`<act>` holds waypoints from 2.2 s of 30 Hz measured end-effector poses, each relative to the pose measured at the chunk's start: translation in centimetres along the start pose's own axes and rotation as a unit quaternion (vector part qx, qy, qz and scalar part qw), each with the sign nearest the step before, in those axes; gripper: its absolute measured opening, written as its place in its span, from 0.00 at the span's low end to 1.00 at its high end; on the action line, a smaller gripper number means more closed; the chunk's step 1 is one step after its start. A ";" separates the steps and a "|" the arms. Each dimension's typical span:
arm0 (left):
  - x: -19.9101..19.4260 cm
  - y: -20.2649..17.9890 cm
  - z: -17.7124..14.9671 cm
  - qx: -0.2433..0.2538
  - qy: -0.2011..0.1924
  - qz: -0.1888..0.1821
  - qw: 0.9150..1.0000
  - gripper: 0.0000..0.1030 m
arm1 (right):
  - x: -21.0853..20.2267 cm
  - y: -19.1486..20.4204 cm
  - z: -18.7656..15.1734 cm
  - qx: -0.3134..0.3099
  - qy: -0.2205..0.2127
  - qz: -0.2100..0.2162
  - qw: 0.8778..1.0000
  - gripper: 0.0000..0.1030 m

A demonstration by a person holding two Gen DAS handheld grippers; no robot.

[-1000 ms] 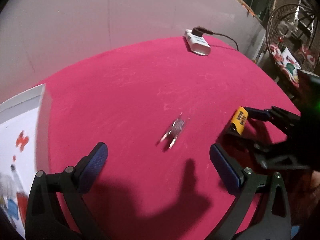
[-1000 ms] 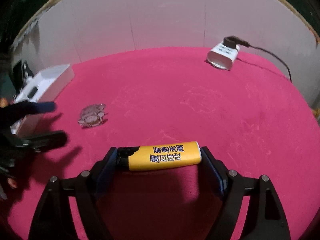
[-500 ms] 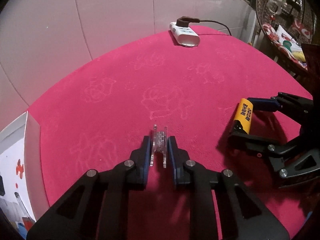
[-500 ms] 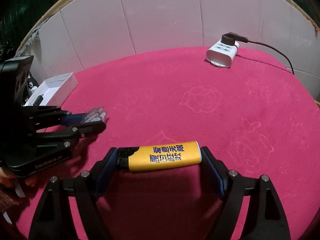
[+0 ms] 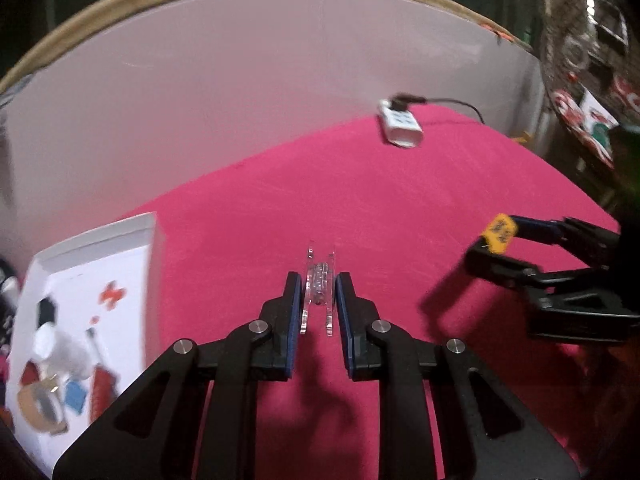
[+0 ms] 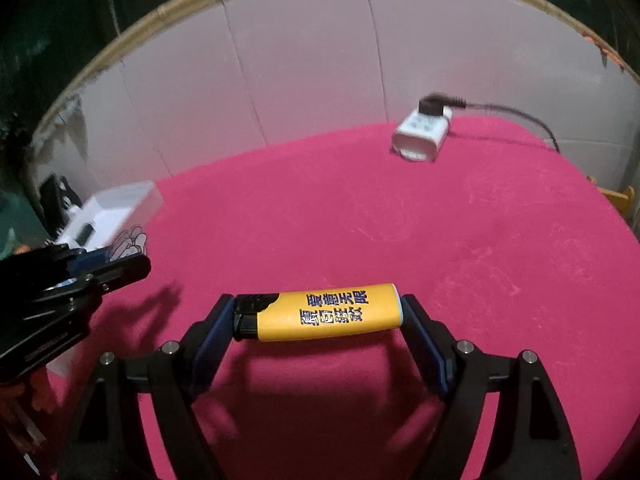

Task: Organize rigid objects
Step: 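Carry the clear clip and yellow lighter over the tray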

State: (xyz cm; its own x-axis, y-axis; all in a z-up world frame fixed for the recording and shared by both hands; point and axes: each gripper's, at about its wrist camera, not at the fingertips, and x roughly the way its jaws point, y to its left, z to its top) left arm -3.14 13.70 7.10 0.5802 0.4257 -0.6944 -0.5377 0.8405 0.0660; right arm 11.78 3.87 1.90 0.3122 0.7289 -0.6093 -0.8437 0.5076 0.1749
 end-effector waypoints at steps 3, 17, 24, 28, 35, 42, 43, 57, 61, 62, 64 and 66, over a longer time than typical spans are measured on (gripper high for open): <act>-1.8 1.1 -0.1 -0.016 -0.016 0.018 1.000 0.16 | -2.3 0.9 0.8 -0.007 -0.027 0.005 1.000 0.79; -8.3 3.8 -0.7 -0.054 -0.080 0.045 0.994 0.16 | -8.8 6.9 3.7 -0.059 -0.113 0.044 0.991 0.79; -10.4 6.7 -1.2 -0.084 -0.101 0.071 0.989 0.16 | -9.9 9.3 5.0 -0.087 -0.130 0.060 0.986 0.79; -11.3 8.7 -1.8 -0.103 -0.108 0.086 0.985 0.16 | -9.4 10.9 5.6 -0.099 -0.124 0.074 0.985 0.79; -12.4 12.4 -3.4 -0.143 -0.115 0.114 0.976 0.16 | -8.8 14.2 6.4 -0.129 -0.123 0.091 0.980 0.79; -13.3 16.2 -5.0 -0.180 -0.118 0.138 0.967 0.16 | -6.8 17.5 7.0 -0.143 -0.106 0.112 0.978 0.79; -13.5 16.9 -5.3 -0.187 -0.117 0.143 0.965 0.16 | -6.3 18.0 7.0 -0.141 -0.099 0.117 0.978 0.79; -14.4 22.6 -9.0 -0.245 -0.108 0.185 0.946 0.16 | -3.9 23.9 6.6 -0.166 -0.073 0.146 0.972 0.79; -14.5 23.1 -9.3 -0.250 -0.108 0.184 0.944 0.16 | -3.4 24.7 6.7 -0.173 -0.070 0.149 0.971 0.79; -14.4 23.3 -9.4 -0.252 -0.107 0.184 0.944 0.16 | -3.3 24.9 6.7 -0.175 -0.068 0.149 0.971 0.79; -14.4 23.5 -9.6 -0.255 -0.106 0.183 0.944 0.16 | -3.0 25.2 6.6 -0.177 -0.065 0.150 0.971 0.79; -14.3 23.7 -9.7 -0.257 -0.104 0.183 0.943 0.16 | -2.7 25.5 6.5 -0.177 -0.063 0.150 0.971 0.79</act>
State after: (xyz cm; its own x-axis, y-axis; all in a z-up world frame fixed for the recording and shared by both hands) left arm -30.15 24.32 11.65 0.3771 0.7576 -0.5328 -0.9198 0.3737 -0.1196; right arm -7.70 17.83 13.05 0.0605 0.8809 -0.4694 -0.9952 0.0892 0.0392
